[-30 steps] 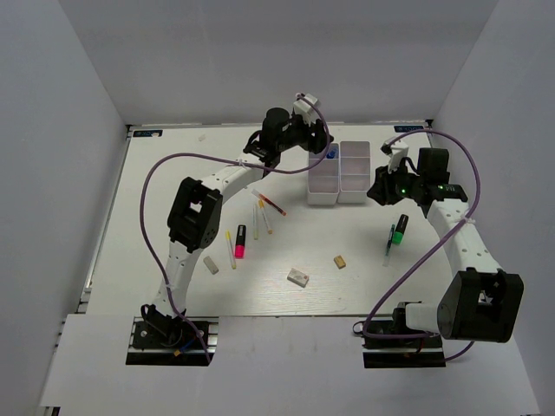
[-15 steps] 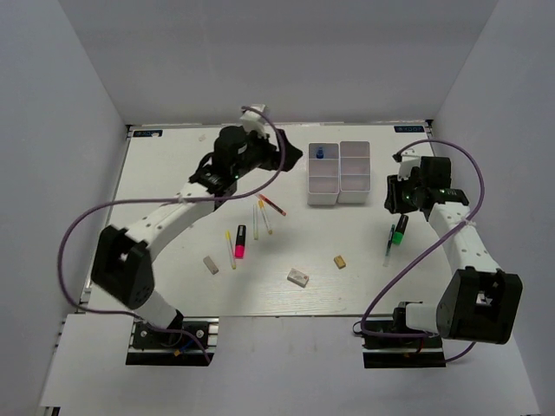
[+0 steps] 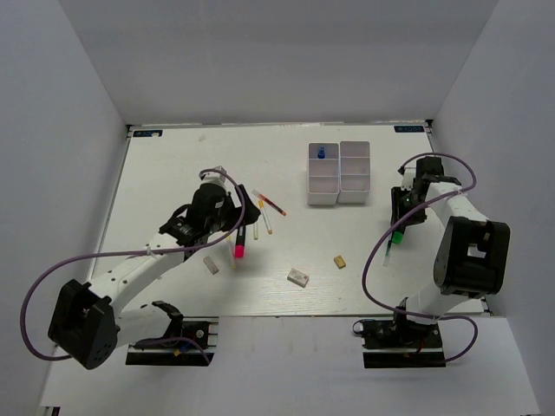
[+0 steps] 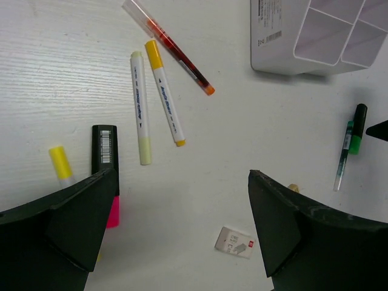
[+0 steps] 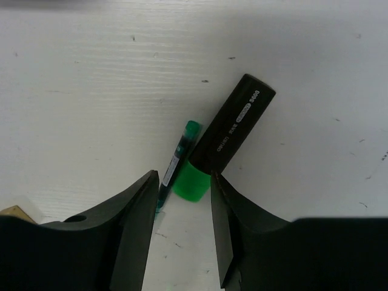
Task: Sort the stationery into containers
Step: Pick up the pen from the center of the board.
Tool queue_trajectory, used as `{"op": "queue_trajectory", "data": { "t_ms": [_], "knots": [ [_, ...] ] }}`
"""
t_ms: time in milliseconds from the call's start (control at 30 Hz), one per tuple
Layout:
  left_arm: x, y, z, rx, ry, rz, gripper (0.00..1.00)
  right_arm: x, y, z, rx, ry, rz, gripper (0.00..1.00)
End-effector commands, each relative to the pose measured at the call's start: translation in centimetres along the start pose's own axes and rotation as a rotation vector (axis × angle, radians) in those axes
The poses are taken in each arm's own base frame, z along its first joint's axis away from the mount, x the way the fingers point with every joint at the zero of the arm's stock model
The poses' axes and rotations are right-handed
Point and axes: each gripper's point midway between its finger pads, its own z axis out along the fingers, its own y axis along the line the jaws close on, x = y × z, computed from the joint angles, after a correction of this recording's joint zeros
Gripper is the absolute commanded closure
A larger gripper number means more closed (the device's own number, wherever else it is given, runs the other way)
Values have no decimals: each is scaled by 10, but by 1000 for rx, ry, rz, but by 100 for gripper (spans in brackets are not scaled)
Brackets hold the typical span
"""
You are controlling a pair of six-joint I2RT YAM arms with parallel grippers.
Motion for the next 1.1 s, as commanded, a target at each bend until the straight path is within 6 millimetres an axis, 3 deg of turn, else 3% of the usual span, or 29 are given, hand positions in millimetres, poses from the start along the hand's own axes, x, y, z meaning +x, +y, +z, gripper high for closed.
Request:
{"op": "queue_trajectory", "data": {
  "t_ms": [0,233,700,1067],
  "knots": [
    [-11,-2,-17,3,-48,-53,1,-18,-9,-12,42,-44,31,54],
    [14,4,-14,-6,47,-70,1,-13,-31,3,149,-4,73,56],
    [20,9,-15,-28,71,-79,1,-20,-39,35,142,30,188,58],
    [32,11,-14,-52,140,-60,3,-24,-50,59,161,56,127,58]
  ]
}}
